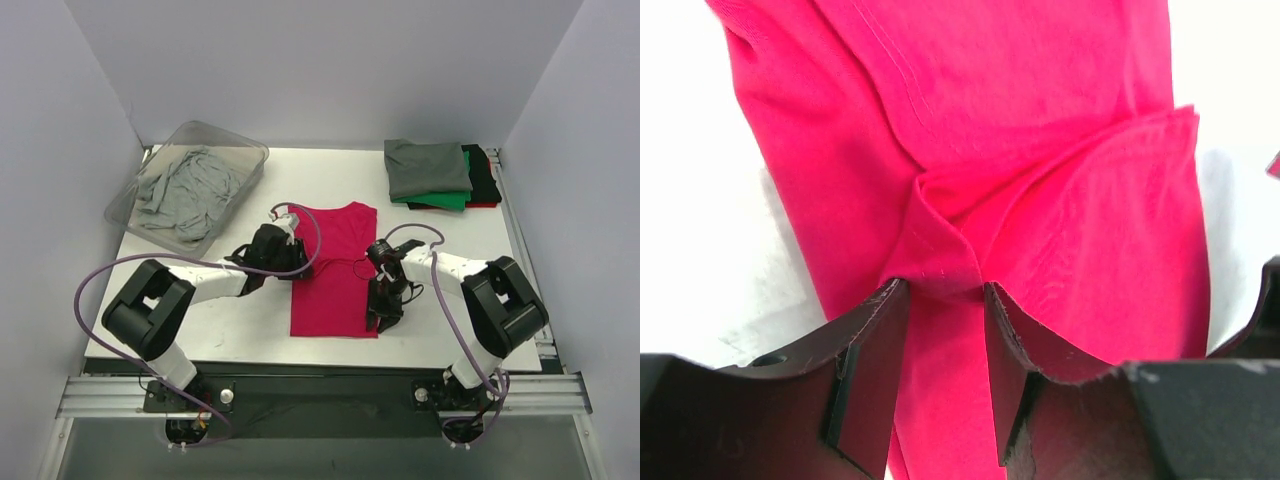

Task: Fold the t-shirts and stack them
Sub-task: Fold the folded rectangular tshirt in 1/3 of the way

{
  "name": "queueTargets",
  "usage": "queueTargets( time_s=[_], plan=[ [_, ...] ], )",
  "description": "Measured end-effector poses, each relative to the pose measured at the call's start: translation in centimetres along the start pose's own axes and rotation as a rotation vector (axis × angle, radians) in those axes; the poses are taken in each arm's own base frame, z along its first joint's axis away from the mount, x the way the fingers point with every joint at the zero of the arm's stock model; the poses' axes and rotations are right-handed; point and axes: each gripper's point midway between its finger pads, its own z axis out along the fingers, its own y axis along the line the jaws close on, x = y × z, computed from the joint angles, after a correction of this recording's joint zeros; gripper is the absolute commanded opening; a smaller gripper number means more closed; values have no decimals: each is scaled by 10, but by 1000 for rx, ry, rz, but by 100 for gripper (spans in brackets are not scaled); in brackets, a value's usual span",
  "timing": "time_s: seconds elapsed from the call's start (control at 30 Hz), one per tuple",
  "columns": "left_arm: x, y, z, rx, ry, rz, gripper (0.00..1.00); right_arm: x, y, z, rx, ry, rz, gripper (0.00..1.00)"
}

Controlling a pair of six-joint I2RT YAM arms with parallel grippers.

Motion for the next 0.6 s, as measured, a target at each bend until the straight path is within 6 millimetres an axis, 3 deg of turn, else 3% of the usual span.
queueTargets(
  time_s=[0.17, 0.47, 0.6],
  plan=[
    [-10, 7, 4, -9, -29, -34, 47, 1, 1, 1, 1, 14, -1, 29],
    [-26, 43, 2, -154, -92, -85, 47, 2, 2, 1, 2, 34, -11, 29],
    [-30, 46, 0, -178, -106, -96, 48, 3, 2, 1, 1, 39, -13, 29]
  ],
)
